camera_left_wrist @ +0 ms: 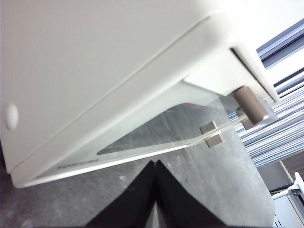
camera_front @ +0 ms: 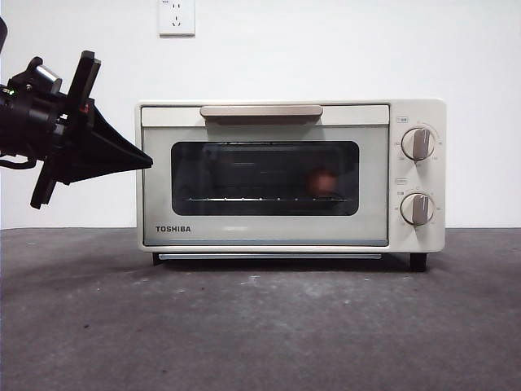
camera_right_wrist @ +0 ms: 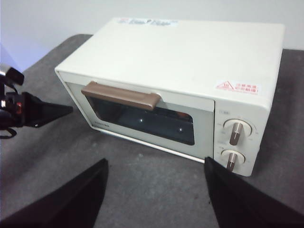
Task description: Eggoven
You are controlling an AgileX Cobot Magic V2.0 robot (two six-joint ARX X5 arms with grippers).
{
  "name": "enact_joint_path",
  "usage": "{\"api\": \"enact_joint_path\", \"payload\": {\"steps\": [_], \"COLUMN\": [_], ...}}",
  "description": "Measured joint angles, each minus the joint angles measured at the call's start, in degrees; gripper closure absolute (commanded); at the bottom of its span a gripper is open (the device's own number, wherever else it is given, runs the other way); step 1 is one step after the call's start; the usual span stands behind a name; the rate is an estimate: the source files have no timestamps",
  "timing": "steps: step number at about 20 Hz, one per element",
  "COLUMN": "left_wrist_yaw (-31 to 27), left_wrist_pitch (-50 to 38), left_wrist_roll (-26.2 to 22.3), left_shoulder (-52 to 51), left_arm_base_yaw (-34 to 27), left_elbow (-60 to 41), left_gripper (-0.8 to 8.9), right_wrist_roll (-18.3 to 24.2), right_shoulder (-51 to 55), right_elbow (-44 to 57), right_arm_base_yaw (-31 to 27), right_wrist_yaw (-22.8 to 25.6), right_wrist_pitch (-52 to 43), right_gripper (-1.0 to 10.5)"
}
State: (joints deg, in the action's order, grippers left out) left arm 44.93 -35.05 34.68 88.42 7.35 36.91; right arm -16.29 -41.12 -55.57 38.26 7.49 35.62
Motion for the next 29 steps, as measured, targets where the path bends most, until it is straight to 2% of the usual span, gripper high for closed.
{"api": "enact_joint_path", "payload": {"steps": [5,10,14,20,22,24,29], "left_wrist_yaw": [0.0,-3.1,-10.4,-23.5,-27.8,-31.5,-35.8], "left_wrist_pitch": [3.8,12.8,24.3,40.4,44.8,48.6,55.8], "left_wrist_roll": [0.2,-2.9,-7.5,-14.6,-16.4,-17.9,-20.3], "left_shoulder": [-4.5,-14.9,-25.4,-40.1,-44.3,-47.8,-53.8], "left_arm_base_yaw": [0.5,2.3,4.0,7.0,7.7,8.0,8.2], "left_elbow": [0.0,0.1,0.1,0.1,0.1,0.1,0.1], "left_gripper": [8.06,8.06,8.06,8.06,8.06,8.06,8.06], "right_wrist_roll": [0.0,0.4,1.1,1.1,1.1,1.2,2.2], "right_shoulder": [0.0,-0.1,-0.1,0.2,0.7,1.3,4.0], "right_elbow": [0.0,0.0,0.0,2.2,4.7,8.1,17.2], "right_arm_base_yaw": [0.0,0.0,0.0,0.0,0.0,0.0,1.3], "right_wrist_yaw": [0.0,0.0,0.0,0.0,0.0,-0.4,-1.6], "right_wrist_pitch": [2.8,4.7,4.7,1.5,-1.2,-4.8,-18.2], "right_gripper": [6.2,6.9,7.4,9.0,9.5,9.4,9.4]}}
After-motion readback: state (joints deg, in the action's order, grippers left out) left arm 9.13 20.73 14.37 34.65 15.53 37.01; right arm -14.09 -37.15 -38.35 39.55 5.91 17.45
